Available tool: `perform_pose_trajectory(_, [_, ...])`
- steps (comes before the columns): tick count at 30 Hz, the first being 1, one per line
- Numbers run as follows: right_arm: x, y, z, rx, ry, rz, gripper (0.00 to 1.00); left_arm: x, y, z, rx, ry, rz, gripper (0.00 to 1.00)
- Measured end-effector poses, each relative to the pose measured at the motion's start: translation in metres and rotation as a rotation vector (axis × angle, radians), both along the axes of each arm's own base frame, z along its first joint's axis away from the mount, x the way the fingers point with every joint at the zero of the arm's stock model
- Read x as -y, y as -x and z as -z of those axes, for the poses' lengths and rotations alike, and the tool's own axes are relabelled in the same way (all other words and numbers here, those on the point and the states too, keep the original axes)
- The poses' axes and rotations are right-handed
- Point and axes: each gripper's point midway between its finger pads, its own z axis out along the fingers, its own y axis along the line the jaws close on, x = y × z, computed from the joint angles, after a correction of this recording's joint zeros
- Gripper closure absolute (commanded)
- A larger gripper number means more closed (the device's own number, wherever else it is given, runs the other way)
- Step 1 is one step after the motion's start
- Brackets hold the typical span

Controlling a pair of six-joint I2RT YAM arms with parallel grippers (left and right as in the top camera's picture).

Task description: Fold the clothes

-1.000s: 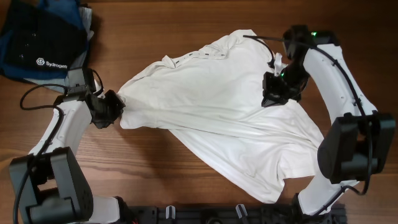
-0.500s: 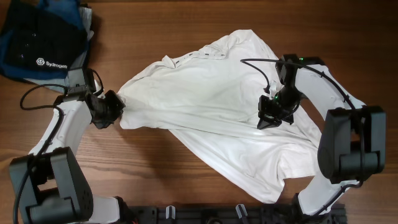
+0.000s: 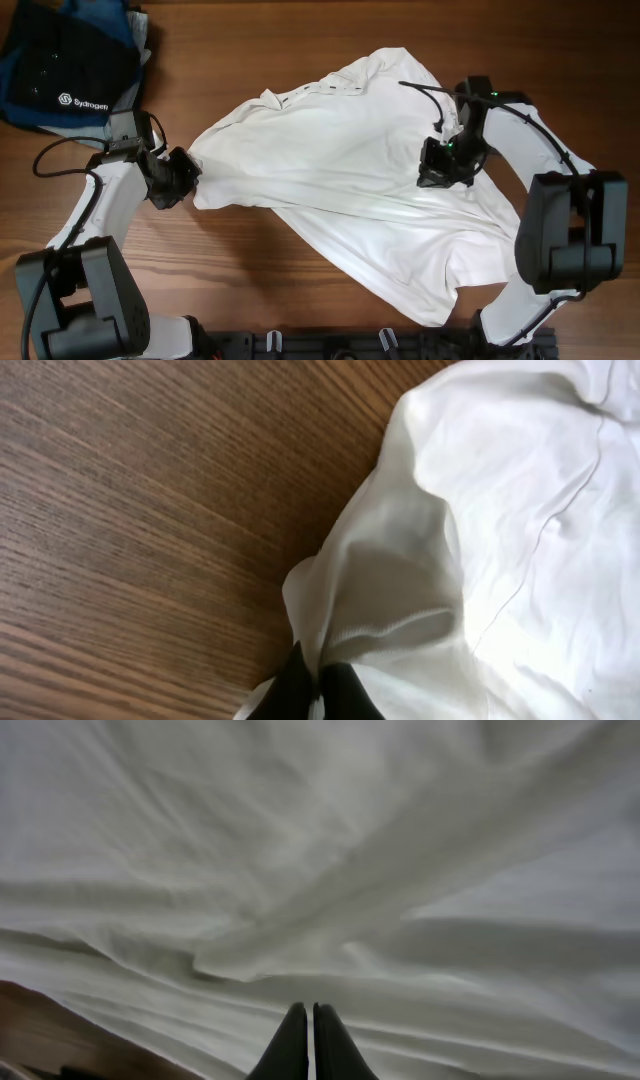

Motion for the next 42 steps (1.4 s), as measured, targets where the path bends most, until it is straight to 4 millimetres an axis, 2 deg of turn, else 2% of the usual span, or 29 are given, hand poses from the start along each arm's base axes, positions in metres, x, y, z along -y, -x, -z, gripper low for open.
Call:
perform_pose_trajectory(6, [0.018,0.013,0.001,-0.068,0.057,0.044,0.96,0.000,0.002,0.000,-0.007,0.002,0.000,0.96])
perform_pose_trajectory(14, [0.033,0.013,0.004,-0.068,0.104,0.059,0.96,0.000,0.002,0.000,-0.007,0.001,0.000,0.96])
perform_pose_trajectory(20, [0.059,0.023,0.020,-0.092,0.112,0.136,0.96,0.000,0.002,0.000,-0.007,0.002,0.000,0.96])
perform_pose_trajectory(24, [0.069,0.028,0.024,-0.107,0.112,0.172,0.96,0.000,0.002,0.000,-0.007,0.001,0.000,0.96])
perform_pose_trajectory(30, [0.070,0.026,0.025,-0.097,0.113,0.176,0.96,0.000,0.002,0.000,-0.007,0.001,0.000,0.96])
perform_pose_trajectory(42, [0.073,0.007,0.038,-0.044,0.119,0.212,0.96,0.000,0.002,0.001,-0.009,0.002,0.001,0.96])
